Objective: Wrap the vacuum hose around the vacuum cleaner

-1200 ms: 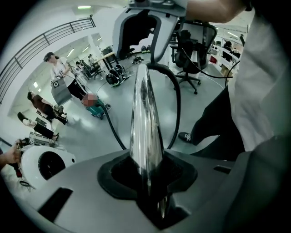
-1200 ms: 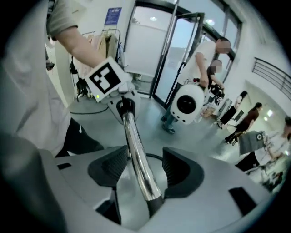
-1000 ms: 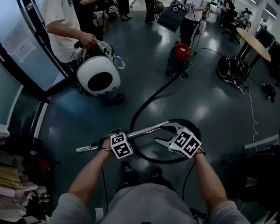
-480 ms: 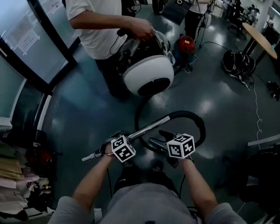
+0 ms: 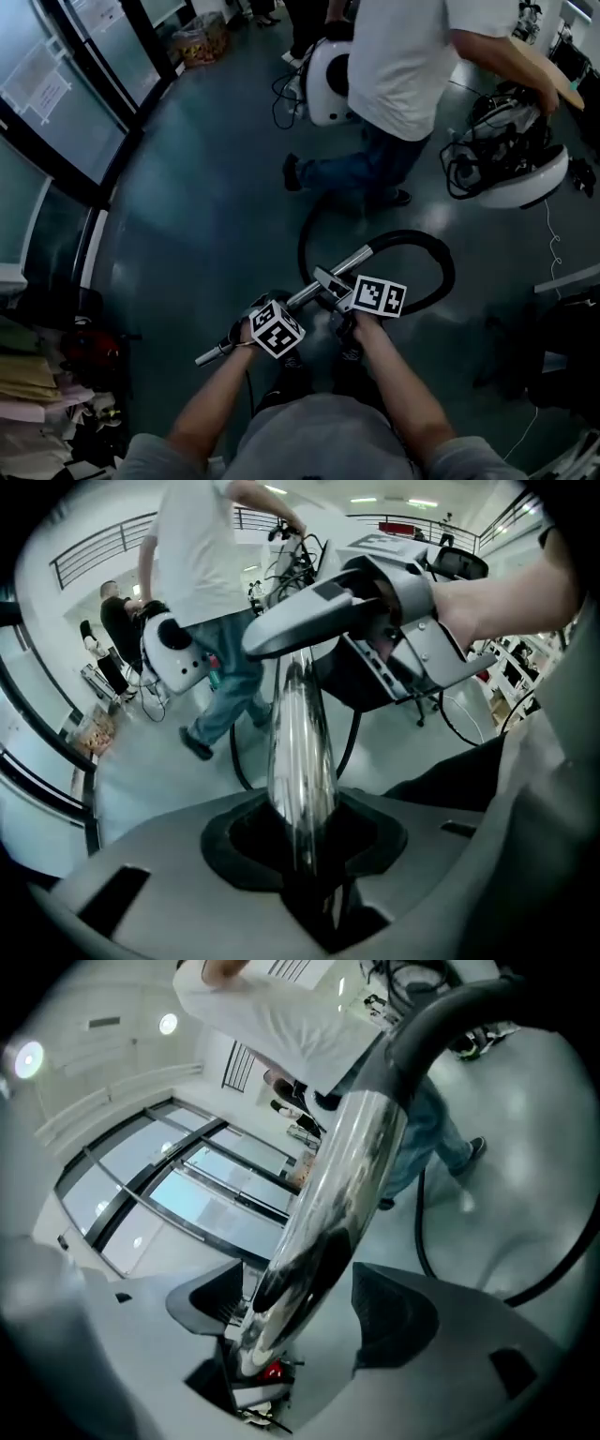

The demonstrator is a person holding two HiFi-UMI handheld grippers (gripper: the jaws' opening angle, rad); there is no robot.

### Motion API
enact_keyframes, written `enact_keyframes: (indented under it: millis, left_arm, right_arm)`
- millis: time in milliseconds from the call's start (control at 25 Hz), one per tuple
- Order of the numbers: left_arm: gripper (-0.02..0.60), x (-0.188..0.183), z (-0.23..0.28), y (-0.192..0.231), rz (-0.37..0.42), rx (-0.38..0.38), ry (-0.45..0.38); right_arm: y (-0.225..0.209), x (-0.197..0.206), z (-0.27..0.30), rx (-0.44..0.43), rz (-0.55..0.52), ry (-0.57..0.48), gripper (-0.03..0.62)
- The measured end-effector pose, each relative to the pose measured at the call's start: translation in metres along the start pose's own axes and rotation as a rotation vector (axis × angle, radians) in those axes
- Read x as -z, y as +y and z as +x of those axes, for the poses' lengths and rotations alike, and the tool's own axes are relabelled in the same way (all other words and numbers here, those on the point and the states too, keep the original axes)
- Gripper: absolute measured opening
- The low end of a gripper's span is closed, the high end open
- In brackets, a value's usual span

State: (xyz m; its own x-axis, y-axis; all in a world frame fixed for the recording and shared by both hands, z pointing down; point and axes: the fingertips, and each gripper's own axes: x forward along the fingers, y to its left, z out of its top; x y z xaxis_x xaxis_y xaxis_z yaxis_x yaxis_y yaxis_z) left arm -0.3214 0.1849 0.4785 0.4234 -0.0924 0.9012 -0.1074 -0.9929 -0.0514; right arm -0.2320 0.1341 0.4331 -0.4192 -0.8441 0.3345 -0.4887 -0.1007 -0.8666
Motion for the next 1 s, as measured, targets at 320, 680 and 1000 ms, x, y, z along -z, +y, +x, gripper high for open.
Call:
enact_keyframes:
  millis: [320,680,1000]
  left_arm:
    - [0.135,0.04,-0.022,0.011,-0.057,0.041,-0.059]
    - [0.137,0.069,-0.035,0.029,-0.177,0.1,-0.207]
    - [0.222,0.095,-0.041,0.052,-0.094,0.127,-0.26]
  right_arm:
    - [0.036,0.008,0.043,0.021,-0.008,-0.154,0.259]
    - [0.066,0.026,0.076,0.098,-0.077,-0.147,0.157]
    - [0.101,0.036,0.095,0.114,-0.227,-0.036,0.139]
